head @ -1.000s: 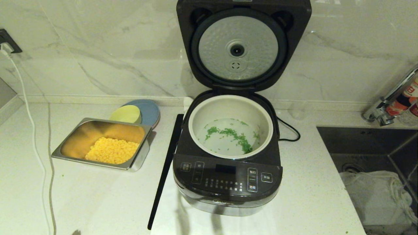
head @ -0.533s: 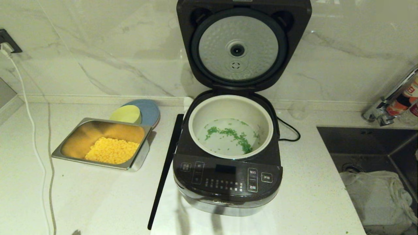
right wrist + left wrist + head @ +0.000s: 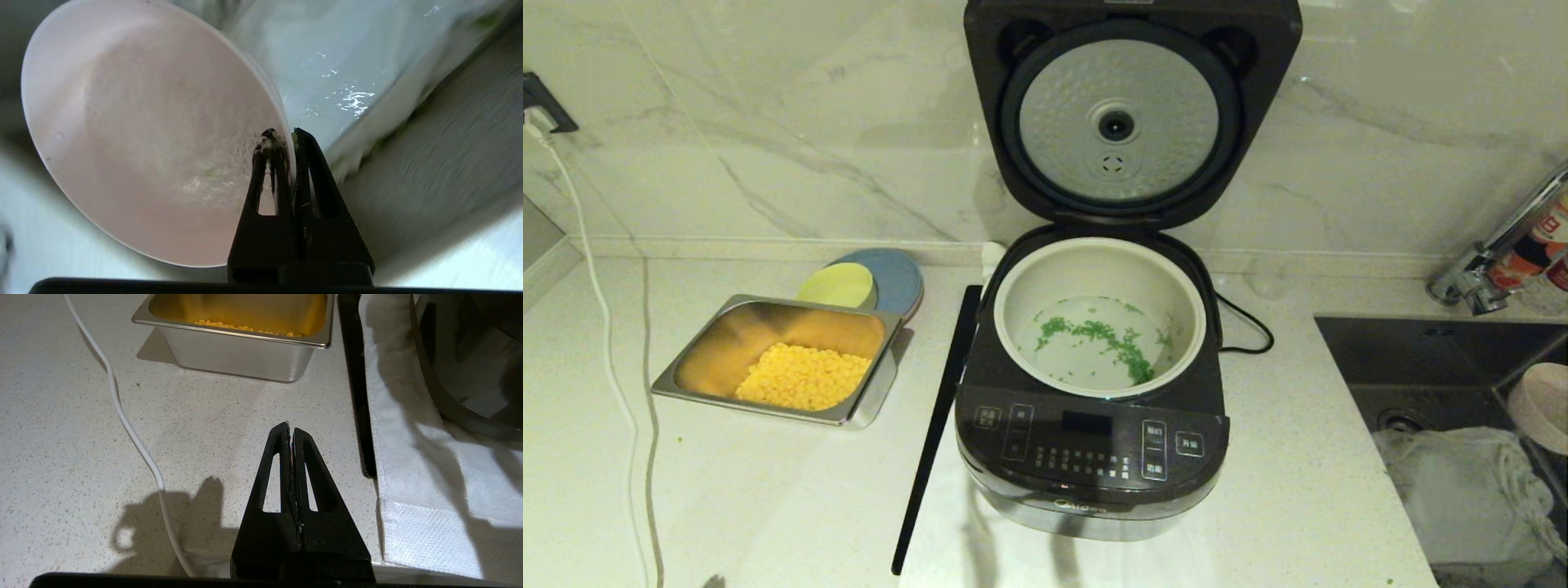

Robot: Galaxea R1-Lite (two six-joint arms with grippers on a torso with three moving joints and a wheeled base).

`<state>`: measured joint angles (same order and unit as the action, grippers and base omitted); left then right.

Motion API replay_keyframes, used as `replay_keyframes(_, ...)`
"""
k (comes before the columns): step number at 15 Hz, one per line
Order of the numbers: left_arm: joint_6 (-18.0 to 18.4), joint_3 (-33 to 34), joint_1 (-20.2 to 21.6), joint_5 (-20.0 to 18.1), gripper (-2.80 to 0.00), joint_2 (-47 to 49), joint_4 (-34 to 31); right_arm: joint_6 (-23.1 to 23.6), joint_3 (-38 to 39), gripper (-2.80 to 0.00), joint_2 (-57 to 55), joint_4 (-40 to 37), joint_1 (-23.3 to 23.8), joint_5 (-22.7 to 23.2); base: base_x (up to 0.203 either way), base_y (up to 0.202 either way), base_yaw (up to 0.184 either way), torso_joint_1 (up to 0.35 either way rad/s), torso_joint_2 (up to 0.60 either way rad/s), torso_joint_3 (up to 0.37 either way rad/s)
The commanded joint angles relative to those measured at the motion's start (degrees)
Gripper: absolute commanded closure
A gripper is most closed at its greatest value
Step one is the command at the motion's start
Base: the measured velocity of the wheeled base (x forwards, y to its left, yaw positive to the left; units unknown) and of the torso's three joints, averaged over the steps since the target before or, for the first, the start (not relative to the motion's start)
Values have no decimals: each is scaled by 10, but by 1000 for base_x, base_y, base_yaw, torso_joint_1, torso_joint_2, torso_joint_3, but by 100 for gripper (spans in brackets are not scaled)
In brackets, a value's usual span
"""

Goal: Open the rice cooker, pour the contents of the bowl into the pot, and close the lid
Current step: Fill a bowl with water from the tap, then pour the water from the bowl into the rice cooker

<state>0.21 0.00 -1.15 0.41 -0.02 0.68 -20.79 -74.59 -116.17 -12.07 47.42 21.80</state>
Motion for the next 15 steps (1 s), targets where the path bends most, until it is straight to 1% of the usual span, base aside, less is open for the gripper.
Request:
replay_keyframes(1, 0, 5, 0, 0, 0, -1, 0, 14, 73, 0, 128, -1, -51, 1, 0, 0, 0, 0, 0, 0)
replay_keyframes(3, 0, 5, 0, 0, 0, -1, 0, 20, 107, 0, 207, -17, -110, -1, 0, 0, 0, 0, 0, 0)
replay_keyframes(4, 1, 5, 0, 0, 0, -1, 0, 21, 112, 0, 243, -41, -141, -1, 0, 0, 0, 0, 0, 0)
replay_keyframes(6, 0, 5, 0, 0, 0, -1, 0, 20, 104, 0, 301, -106, -224, -3, 0, 0, 0, 0, 0, 0)
replay_keyframes(8, 0, 5, 0, 0, 0, -1, 0, 16, 75, 0, 330, -164, -300, -23, 0, 0, 0, 0, 0, 0)
replay_keyframes(10, 0, 5, 0, 0, 0, -1, 0, -1, 39, 0, 345, -198, -378, -65, 0, 0, 0, 0, 0, 0)
replay_keyframes(12, 0, 5, 0, 0, 0, -1, 0, -20, -6, 0, 351, -225, -440, -95, 0, 0, 0, 0, 0, 0)
replay_keyframes(15, 0, 5, 0, 0, 0, -1, 0, -32, -93, 0, 343, -300, -514, -108, 0, 0, 0, 0, 0, 0)
